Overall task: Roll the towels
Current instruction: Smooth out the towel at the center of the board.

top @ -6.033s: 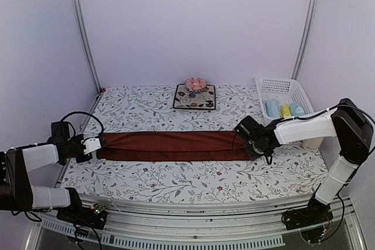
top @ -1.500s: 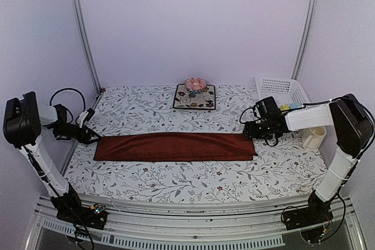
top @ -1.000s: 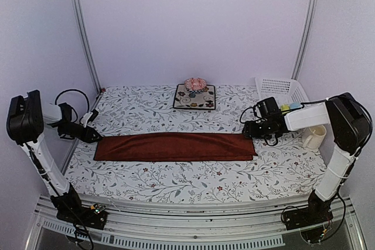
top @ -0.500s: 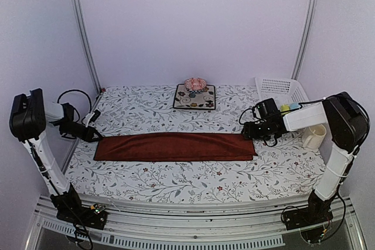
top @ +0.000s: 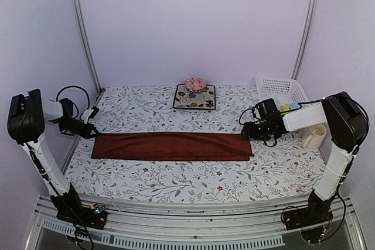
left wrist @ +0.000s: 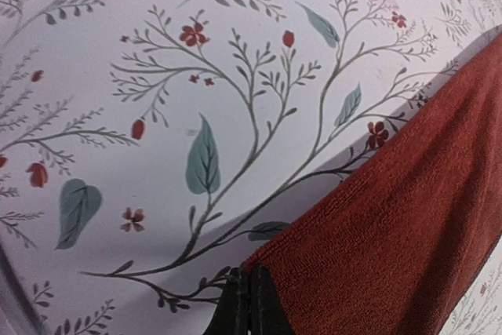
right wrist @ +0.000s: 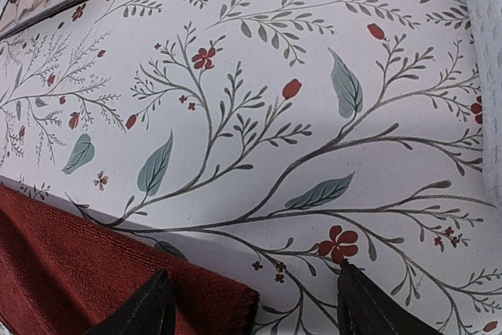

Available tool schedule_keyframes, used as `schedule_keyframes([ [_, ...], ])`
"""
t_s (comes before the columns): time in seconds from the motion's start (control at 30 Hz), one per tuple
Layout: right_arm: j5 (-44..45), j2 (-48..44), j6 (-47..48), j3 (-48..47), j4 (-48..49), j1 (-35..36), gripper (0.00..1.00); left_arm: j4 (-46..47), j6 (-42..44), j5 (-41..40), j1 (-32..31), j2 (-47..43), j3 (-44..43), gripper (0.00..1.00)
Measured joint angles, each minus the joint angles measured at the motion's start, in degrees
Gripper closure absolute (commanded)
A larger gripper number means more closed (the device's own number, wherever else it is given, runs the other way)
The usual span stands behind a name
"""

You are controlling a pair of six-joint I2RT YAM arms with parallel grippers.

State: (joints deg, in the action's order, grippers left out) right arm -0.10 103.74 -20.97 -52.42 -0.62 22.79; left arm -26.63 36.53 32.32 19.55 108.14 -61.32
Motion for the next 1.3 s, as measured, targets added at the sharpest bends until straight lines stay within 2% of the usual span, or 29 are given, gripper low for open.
schedule_keyframes([
  [0.3, -0.02, 0.00, 0.07, 0.00, 0.02, 0.02, 0.28, 5.03, -1.88, -7.72, -0.61, -2.01, -0.15, 1.00],
  [0.33, 0.07, -0.02, 0.17, 0.00, 0.00, 0.04, 0.27, 5.44, -2.12, -8.35, -0.96, -2.01, -0.15, 0.97],
  [0.47, 2.51, -0.50, 1.38, -0.04, -0.87, 1.42, 0.21, 7.72, -2.99, -11.85, -1.92, -2.08, -0.31, 0.49],
  [0.6, 8.17, -1.75, 3.89, -1.46, -3.48, 5.64, 0.16, 8.59, -3.78, -13.53, -2.03, -4.66, -0.46, 0.24],
  [0.73, 15.82, -3.67, 7.34, -4.57, -6.51, 11.98, 0.17, 8.57, -2.51, -12.41, -2.03, -12.13, -0.44, 0.04],
  [0.9, 22.71, -7.80, 13.53, -6.45, -8.87, 18.43, 0.24, 9.55, 4.96, -6.75, -2.49, -25.05, 4.37, 0.03],
  [1.07, 23.56, -8.50, 22.25, -7.56, -8.57, 24.55, 0.33, 6.97, 19.47, -1.49, -6.84, -33.99, 16.50, 0.08],
  [1.2, 22.51, -3.80, 28.39, -9.42, -7.19, 29.94, 0.40, 1.33, 30.01, 0.24, -11.39, -36.20, 23.41, 0.16],
  [1.3, 21.62, 1.95, 31.58, -11.76, -7.04, 33.03, 0.45, -0.90, 34.45, 0.46, -13.20, -37.44, 25.40, 0.27],
])
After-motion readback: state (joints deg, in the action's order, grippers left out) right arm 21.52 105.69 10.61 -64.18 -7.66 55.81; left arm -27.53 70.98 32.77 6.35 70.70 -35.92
